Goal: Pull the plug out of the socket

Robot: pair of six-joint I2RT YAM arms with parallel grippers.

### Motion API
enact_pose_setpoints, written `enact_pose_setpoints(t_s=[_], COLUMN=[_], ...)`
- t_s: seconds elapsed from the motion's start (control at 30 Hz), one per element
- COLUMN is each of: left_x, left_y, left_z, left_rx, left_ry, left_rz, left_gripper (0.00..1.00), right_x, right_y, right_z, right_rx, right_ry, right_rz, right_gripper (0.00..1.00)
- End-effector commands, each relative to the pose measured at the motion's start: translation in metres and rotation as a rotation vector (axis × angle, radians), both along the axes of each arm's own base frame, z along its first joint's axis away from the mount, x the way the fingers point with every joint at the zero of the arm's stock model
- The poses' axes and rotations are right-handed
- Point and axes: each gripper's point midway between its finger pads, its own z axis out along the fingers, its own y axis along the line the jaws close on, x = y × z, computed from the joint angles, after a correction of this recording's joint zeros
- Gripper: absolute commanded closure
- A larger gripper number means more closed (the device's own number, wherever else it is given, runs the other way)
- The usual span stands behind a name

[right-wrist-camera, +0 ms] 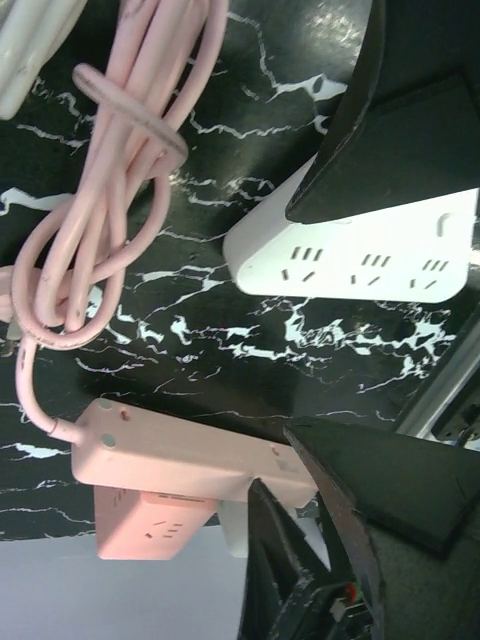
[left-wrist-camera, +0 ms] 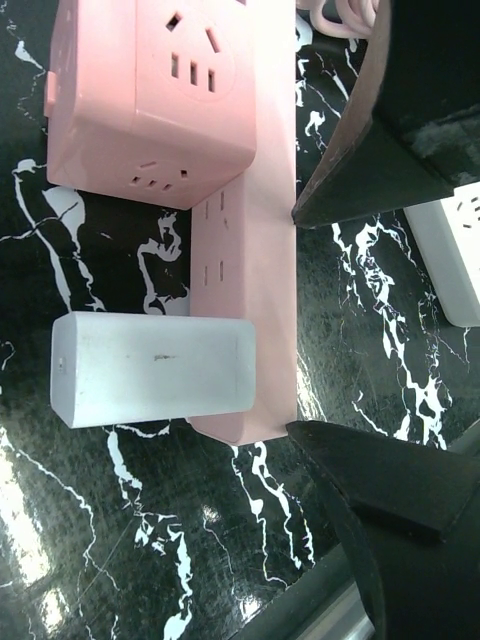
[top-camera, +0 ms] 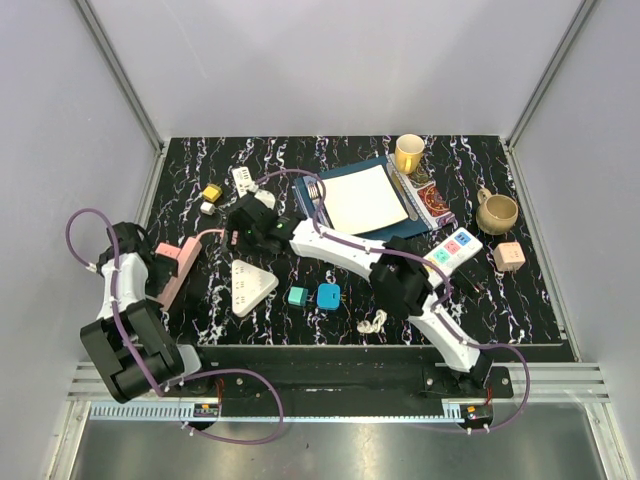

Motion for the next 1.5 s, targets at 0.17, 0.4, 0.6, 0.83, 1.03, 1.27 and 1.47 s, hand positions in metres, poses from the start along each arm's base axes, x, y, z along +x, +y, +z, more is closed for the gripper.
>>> enact_pose_setpoints(t_s=[0.17, 0.4, 0.6, 0.83, 1.03, 1.27, 1.47], left_x=[0.011, -0.013, -0.025, -0.024, -0.03, -0.022, -0.012], left_y=[-0.023, 0.019, 0.041, 0.068, 0.086, 0.084, 0.073], left_z=[0.014, 0.047, 0.063, 0.072, 0.073, 0.038, 0.013], left_rx=[-0.068, 0.189, 0.311, 0.347, 0.339, 0.196, 0.08], left_ry=[-0.122, -0.111, -0.129, -0.003, 0.043, 0.051, 0.077], left_rz=[-0.079, 0.101, 0.252, 0.323, 0.392, 0.361, 0.282], left_gripper=[0.19, 0.17, 0.16, 0.15, 0.13, 0.12, 0.11], right_x=[0.03, 0.034, 0.03, 0.03, 0.016, 0.014, 0.011], right_y=[0.027, 0.045, 0.053, 0.056, 0.06, 0.06, 0.061], right_z=[0.017, 0.004, -0.017, -0.01, -0.016, -0.014, -0.016], right_rx=[0.015, 0.078, 0.101, 0.125, 0.135, 0.132, 0.13], right_ry=[-0.098, -0.04, 0.026, 0.023, 0.077, 0.062, 0.062], right_rz=[-0.013, -0.052, -0.074, -0.072, -0.091, -0.077, -0.06], right_gripper=[0.17, 0.18, 0.19, 0.21, 0.22, 0.22, 0.22])
